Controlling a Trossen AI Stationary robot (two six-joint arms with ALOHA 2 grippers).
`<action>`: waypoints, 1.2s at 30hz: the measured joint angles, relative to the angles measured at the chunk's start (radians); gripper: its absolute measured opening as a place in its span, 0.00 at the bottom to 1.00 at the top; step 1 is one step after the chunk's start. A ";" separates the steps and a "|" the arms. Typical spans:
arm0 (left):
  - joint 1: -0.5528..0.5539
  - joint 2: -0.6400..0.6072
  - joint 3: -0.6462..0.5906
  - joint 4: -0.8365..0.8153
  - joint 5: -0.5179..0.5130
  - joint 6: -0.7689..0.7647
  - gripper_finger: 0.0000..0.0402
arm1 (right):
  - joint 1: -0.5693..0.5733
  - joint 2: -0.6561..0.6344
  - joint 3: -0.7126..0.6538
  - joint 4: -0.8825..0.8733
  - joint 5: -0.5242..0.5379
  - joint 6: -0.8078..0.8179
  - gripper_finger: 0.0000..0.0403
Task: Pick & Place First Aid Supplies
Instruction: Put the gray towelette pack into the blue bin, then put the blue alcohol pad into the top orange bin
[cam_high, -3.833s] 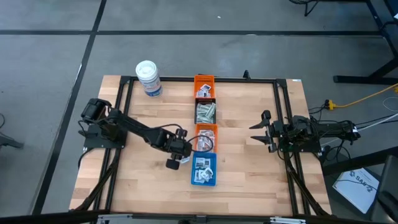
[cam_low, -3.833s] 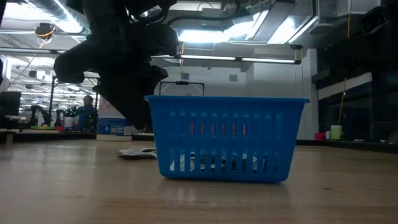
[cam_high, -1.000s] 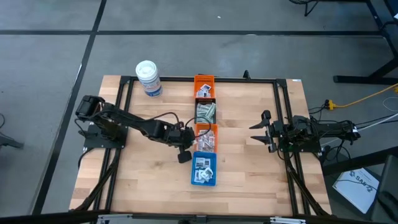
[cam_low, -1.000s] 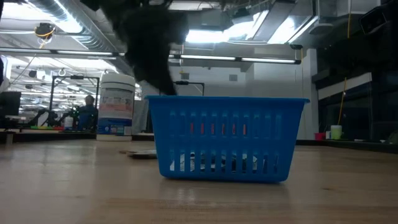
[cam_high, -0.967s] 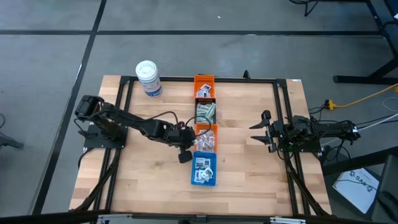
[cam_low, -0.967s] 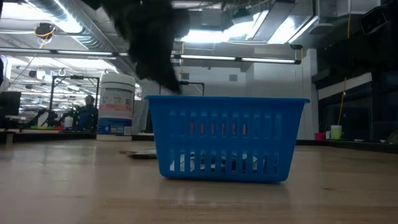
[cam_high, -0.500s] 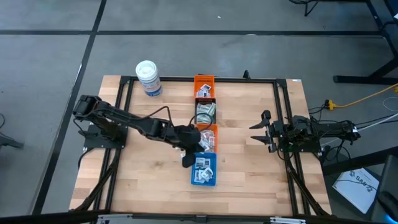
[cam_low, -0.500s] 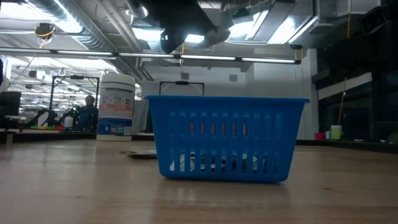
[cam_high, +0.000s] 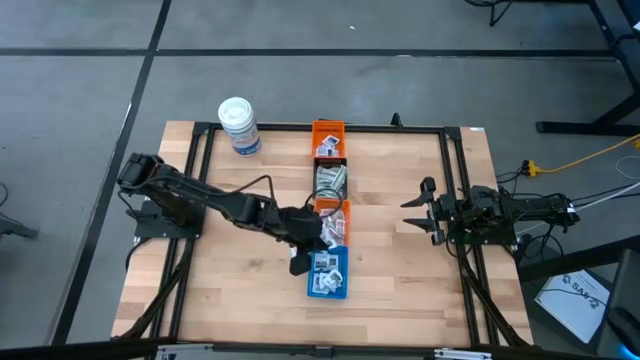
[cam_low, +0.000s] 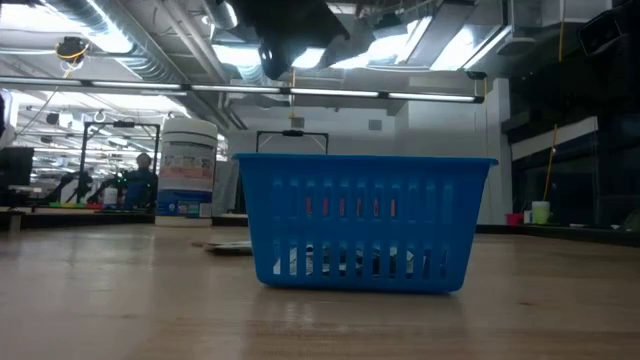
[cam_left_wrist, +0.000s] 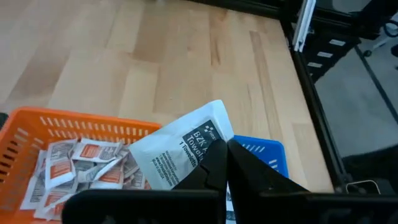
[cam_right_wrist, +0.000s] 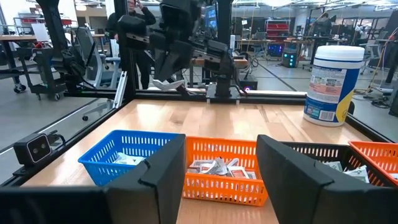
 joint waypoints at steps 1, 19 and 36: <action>-0.011 0.000 0.000 0.005 -0.013 -0.001 0.00 | 0.000 0.000 0.000 0.000 0.000 0.000 0.48; -0.170 0.218 0.103 0.037 -0.009 0.013 0.00 | 0.000 0.000 0.000 0.000 0.000 0.000 0.48; -0.188 0.271 0.102 0.041 -0.005 0.066 0.14 | 0.000 0.000 0.000 0.000 0.000 0.000 0.48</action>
